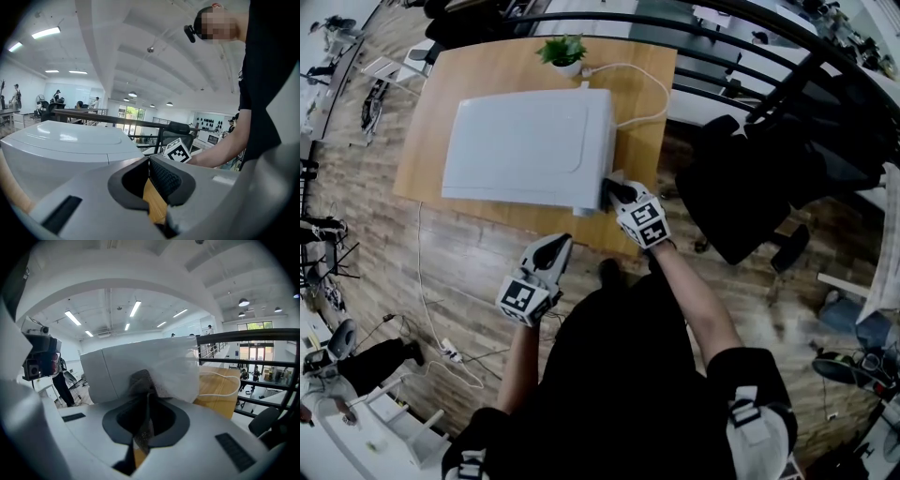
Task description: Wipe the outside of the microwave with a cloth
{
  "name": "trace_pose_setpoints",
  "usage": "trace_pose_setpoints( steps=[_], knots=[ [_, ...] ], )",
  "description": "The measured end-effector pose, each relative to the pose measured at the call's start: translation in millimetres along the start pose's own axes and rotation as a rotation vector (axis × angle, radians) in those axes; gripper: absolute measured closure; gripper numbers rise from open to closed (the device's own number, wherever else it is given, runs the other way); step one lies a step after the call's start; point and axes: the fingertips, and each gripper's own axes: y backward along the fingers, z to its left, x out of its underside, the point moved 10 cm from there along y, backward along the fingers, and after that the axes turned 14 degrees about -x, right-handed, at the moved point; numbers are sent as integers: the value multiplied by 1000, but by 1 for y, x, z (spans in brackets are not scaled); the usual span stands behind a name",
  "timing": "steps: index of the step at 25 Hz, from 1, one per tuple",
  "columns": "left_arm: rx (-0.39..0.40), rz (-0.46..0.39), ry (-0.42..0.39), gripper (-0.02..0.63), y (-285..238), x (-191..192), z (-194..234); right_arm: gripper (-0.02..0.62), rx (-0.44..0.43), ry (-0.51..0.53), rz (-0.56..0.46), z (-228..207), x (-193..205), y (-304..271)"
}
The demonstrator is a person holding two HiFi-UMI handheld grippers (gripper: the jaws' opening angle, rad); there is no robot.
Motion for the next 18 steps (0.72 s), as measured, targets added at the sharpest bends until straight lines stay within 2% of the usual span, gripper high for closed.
trace_pose_setpoints(
  steps=[11,18],
  knots=[
    [83,34,-34,597,-8,1,-1,584,22,-47,-38,18,14,3],
    [105,52,-44,597,-9,4,2,584,43,-89,-77,30,17,7]
  ],
)
